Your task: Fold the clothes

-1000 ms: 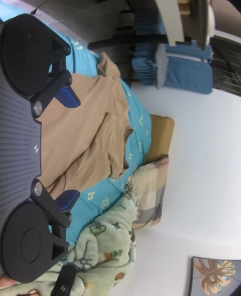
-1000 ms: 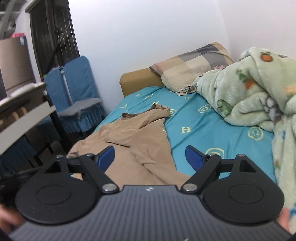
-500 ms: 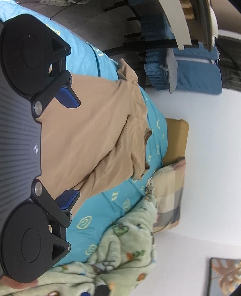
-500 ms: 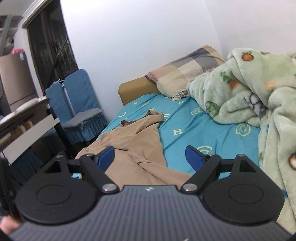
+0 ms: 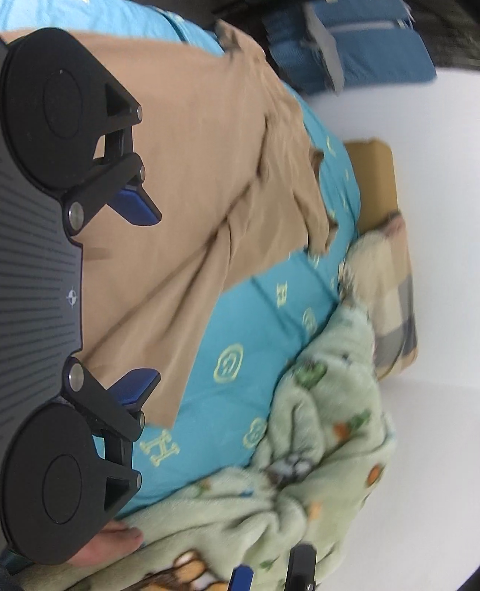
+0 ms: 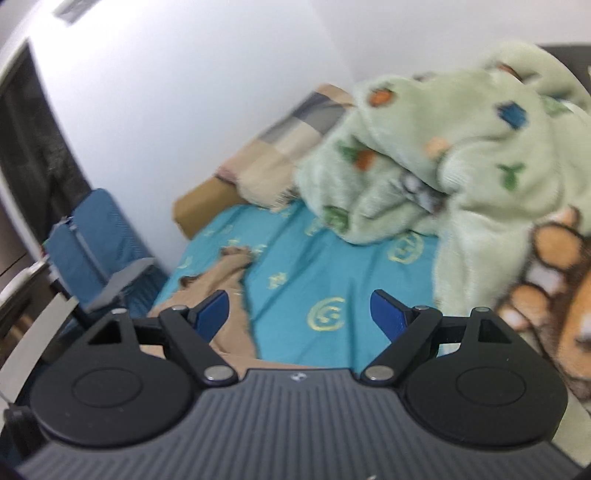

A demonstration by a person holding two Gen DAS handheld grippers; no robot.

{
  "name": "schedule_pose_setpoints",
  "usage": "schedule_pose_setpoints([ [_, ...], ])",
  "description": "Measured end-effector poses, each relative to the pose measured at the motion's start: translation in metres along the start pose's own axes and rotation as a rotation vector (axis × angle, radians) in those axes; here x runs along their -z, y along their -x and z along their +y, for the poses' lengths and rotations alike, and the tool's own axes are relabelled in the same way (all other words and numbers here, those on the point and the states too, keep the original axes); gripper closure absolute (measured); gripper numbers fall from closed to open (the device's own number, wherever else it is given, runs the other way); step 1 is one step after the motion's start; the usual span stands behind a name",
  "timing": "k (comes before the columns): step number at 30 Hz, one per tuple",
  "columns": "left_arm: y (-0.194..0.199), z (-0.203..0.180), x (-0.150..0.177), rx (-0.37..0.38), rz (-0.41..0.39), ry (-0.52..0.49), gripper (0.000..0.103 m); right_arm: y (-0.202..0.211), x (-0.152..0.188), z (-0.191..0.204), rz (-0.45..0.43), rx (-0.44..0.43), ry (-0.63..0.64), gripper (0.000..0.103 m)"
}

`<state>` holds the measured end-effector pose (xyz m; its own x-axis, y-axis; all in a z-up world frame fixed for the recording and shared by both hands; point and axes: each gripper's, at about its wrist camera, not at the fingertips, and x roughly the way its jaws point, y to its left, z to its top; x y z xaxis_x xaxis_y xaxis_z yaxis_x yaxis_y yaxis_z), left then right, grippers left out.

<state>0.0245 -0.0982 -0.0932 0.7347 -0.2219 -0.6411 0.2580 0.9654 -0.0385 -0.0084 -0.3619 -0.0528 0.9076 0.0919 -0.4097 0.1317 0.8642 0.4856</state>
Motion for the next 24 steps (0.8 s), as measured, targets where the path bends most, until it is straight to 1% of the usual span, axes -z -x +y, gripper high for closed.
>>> schedule_pose_setpoints([
  [3,-0.014,-0.025,-0.004,0.04,0.002,-0.044,0.021,-0.007,0.001,-0.012,0.008,0.032,-0.022,0.018],
  [5,-0.024,-0.043,-0.007,0.083,-0.002,-0.075,0.022,-0.012,0.001,-0.018,0.004,0.067,-0.027,0.018],
  [8,-0.041,-0.069,-0.007,0.127,0.002,-0.124,0.023,-0.022,0.002,-0.032,0.016,0.117,-0.08,0.018],
  [10,-0.058,-0.084,-0.007,0.142,0.017,-0.152,0.027,-0.027,0.003,-0.04,0.018,0.147,-0.108,0.018],
  [13,-0.085,-0.108,-0.006,0.163,0.04,-0.194,0.029,-0.029,0.003,-0.045,-0.003,0.184,-0.125,0.018],
  [15,-0.104,-0.116,-0.005,0.14,0.046,-0.212,0.031,-0.03,0.002,-0.047,-0.015,0.209,-0.125,0.018],
  [17,-0.111,-0.11,-0.007,0.138,0.056,-0.182,0.041,-0.034,0.003,-0.048,-0.015,0.233,-0.12,0.018],
  [18,-0.113,-0.107,-0.008,0.138,0.061,-0.166,0.062,-0.036,0.004,-0.048,-0.011,0.242,-0.117,0.018],
  [19,-0.116,-0.103,-0.009,0.137,0.065,-0.15,0.085,-0.039,0.005,-0.047,-0.005,0.242,-0.111,0.018],
  [20,-0.119,-0.1,-0.01,0.136,0.07,-0.134,0.09,-0.041,0.007,-0.046,0.0,0.243,-0.104,0.018],
  [21,-0.122,-0.097,-0.012,0.136,0.075,-0.119,0.097,-0.044,0.008,-0.044,0.006,0.243,-0.096,0.018],
  [24,-0.13,-0.087,-0.015,0.134,0.09,-0.071,0.099,-0.049,0.01,-0.04,0.015,0.244,-0.061,0.018],
])
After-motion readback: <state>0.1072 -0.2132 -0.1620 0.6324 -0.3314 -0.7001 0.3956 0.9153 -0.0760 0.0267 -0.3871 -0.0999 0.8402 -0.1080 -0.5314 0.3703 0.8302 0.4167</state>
